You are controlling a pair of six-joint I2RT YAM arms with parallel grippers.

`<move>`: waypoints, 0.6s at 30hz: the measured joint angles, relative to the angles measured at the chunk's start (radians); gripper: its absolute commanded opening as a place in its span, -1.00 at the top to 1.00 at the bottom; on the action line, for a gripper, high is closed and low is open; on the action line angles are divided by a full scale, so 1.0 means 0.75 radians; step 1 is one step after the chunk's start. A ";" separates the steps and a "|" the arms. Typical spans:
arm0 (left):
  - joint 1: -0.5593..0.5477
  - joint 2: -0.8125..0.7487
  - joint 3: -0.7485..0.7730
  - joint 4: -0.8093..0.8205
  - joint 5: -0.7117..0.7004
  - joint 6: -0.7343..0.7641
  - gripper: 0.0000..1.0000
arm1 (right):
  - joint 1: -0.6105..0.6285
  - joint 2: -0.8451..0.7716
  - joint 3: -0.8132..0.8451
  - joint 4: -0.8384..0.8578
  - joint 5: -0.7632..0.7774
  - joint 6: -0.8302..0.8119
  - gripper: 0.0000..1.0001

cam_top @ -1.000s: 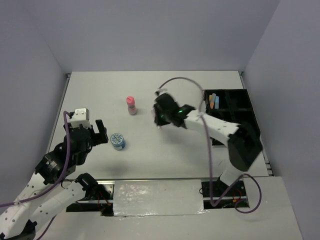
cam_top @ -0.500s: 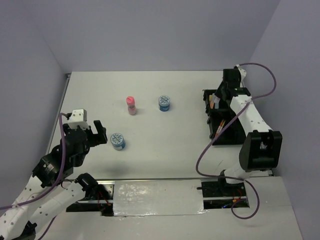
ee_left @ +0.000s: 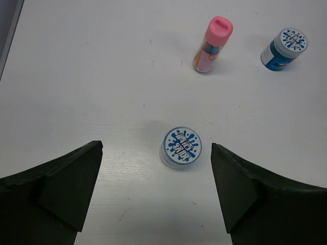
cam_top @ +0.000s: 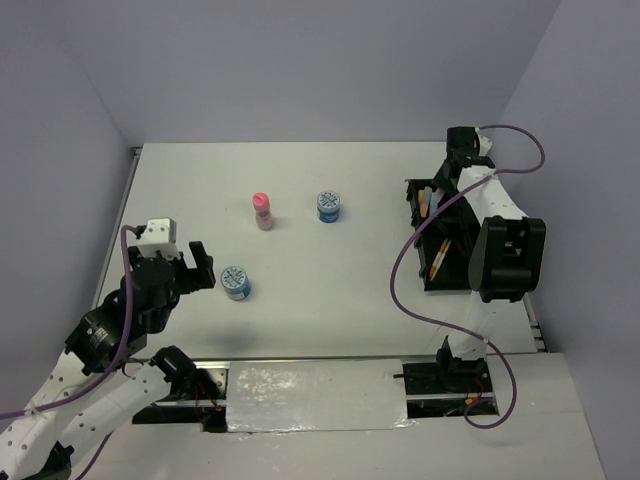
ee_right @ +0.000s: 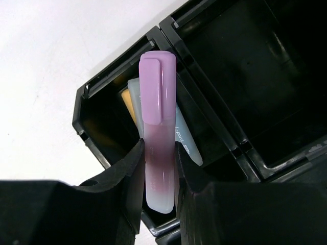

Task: Sort the stationery into containers
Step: Place the stationery in the storage box.

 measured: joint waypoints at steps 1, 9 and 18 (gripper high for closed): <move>0.000 0.001 0.000 0.000 0.001 0.000 -0.99 | 0.000 0.001 -0.002 -0.002 -0.005 0.003 0.54; 0.000 0.023 0.000 0.001 0.012 0.004 -0.99 | 0.000 -0.005 -0.047 0.024 -0.050 0.008 0.09; 0.000 0.023 0.000 0.004 0.020 0.004 -0.99 | 0.014 -0.010 -0.071 0.018 -0.070 0.010 -0.33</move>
